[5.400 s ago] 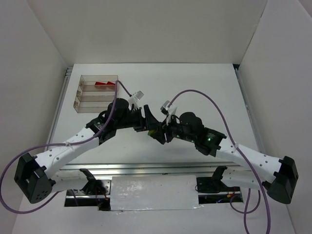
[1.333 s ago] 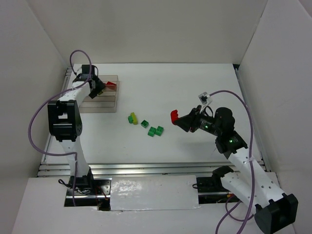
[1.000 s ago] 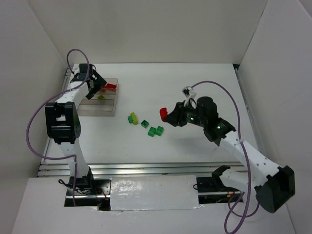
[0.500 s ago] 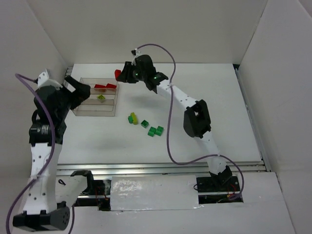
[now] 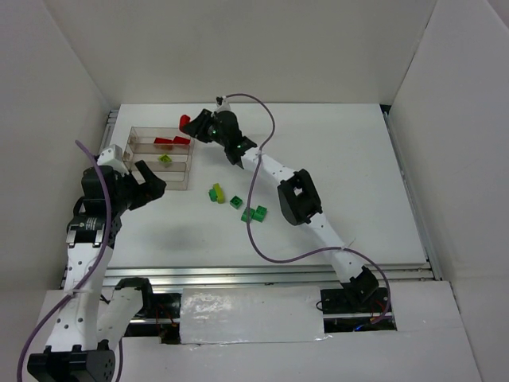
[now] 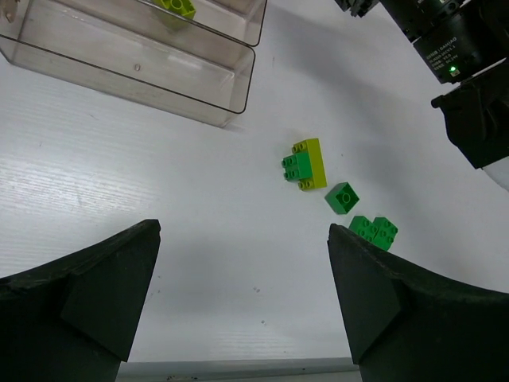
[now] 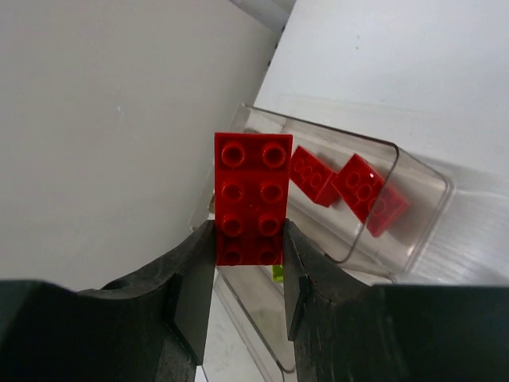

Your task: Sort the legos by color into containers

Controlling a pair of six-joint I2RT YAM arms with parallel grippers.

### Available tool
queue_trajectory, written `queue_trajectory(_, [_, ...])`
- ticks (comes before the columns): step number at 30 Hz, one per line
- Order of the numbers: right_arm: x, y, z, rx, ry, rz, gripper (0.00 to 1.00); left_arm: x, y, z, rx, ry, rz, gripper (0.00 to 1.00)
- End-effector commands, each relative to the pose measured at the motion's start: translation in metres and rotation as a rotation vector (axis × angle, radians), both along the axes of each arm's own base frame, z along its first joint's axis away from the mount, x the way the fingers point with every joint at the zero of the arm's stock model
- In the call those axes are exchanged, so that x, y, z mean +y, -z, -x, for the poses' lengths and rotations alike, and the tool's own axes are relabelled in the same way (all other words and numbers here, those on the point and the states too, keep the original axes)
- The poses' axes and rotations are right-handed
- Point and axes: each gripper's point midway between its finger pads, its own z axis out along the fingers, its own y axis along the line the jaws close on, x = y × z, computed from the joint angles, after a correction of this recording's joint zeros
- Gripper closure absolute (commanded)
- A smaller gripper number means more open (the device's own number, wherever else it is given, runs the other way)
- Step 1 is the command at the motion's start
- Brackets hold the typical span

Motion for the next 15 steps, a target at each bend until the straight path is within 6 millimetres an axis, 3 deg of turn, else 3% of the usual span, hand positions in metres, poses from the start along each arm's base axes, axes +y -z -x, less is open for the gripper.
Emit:
queue_trajectory(1, [0.006, -0.060, -0.010, -0.110, 0.082, -0.166, 0.83, -0.005, -0.015, -0.002, -0.065, 0.044, -0.005, 0.01])
queue_trajectory(10, [0.021, -0.043, 0.001, -0.145, 0.079, -0.124, 0.83, -0.009, -0.015, -0.003, -0.053, 0.068, -0.002, 0.00])
queue_trajectory(12, [0.021, -0.038, -0.001, -0.140, 0.088, -0.118, 0.80, -0.009, -0.015, -0.003, -0.055, 0.072, -0.003, 0.01])
queue_trajectory(13, [0.020, -0.036, -0.002, -0.140, 0.094, -0.113, 0.71, -0.011, -0.015, -0.002, -0.054, 0.083, 0.001, 0.01])
queue_trajectory(15, [0.020, -0.032, -0.004, -0.136, 0.099, -0.107, 0.64, -0.013, -0.014, -0.003, -0.050, 0.092, 0.004, 0.00])
